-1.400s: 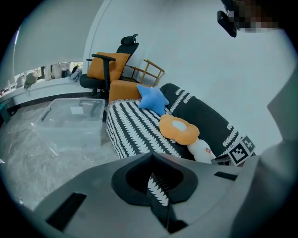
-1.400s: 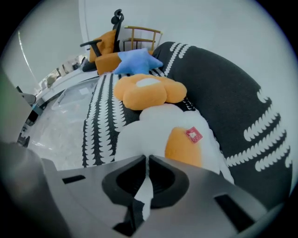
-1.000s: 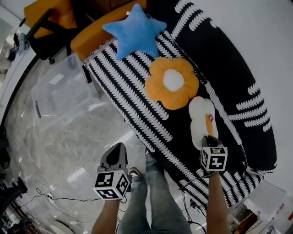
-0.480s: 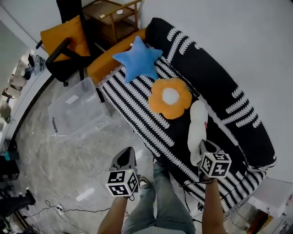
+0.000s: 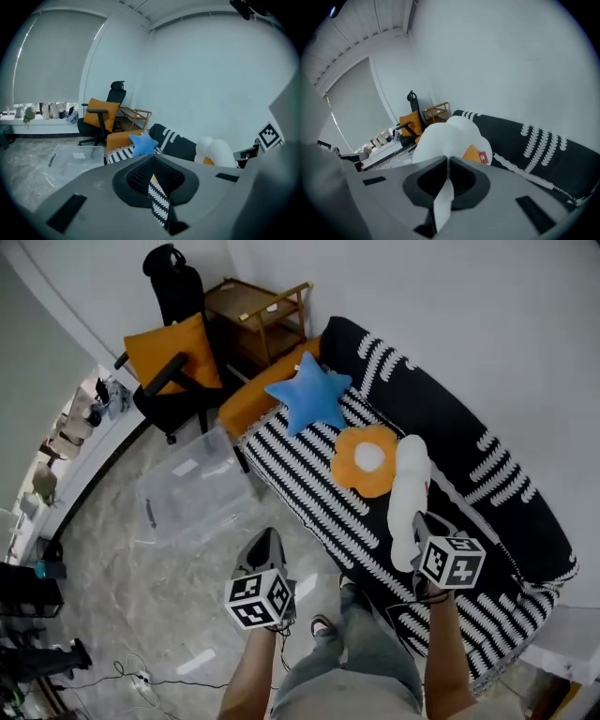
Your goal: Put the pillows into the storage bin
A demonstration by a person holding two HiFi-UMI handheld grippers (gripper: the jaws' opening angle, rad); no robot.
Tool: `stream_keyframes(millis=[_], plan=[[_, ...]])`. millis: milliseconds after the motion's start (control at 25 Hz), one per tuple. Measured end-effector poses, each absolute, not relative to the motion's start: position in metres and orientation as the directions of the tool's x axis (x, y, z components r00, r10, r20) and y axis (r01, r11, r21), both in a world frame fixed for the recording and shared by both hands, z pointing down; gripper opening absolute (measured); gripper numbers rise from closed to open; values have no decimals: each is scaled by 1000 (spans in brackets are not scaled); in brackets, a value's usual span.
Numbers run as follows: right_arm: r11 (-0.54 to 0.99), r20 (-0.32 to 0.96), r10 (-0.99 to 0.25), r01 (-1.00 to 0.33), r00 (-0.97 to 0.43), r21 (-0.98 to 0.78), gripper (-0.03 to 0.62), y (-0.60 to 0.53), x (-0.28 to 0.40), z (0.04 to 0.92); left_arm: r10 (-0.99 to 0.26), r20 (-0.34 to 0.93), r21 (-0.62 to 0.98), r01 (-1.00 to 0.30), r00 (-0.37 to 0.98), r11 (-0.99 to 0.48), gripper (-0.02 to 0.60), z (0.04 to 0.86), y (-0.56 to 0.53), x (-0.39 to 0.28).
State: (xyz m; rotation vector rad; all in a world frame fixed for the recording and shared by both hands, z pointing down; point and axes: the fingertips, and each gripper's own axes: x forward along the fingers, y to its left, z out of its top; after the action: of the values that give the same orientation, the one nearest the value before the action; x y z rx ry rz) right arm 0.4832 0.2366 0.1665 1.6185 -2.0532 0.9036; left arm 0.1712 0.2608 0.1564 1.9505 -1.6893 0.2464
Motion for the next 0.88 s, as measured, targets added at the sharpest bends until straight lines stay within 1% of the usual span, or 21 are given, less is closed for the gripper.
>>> stream_keyframes(millis=[240, 400, 680, 880], plan=[[193, 635, -715, -956, -292, -221, 9, 220, 473, 148, -891, 436, 271, -963, 128, -6, 11, 131, 260, 150], [251, 628, -703, -943, -334, -220, 9, 192, 457, 141, -907, 416, 253, -967, 70, 41, 12, 117, 249, 132], [367, 601, -670, -898, -436, -242, 9, 136, 415, 127, -915, 399, 222, -963, -56, 156, 11, 97, 242, 95], [447, 591, -629, -857, -505, -257, 9, 108, 371, 125, -905, 403, 203, -950, -139, 237, 11, 93, 245, 59]])
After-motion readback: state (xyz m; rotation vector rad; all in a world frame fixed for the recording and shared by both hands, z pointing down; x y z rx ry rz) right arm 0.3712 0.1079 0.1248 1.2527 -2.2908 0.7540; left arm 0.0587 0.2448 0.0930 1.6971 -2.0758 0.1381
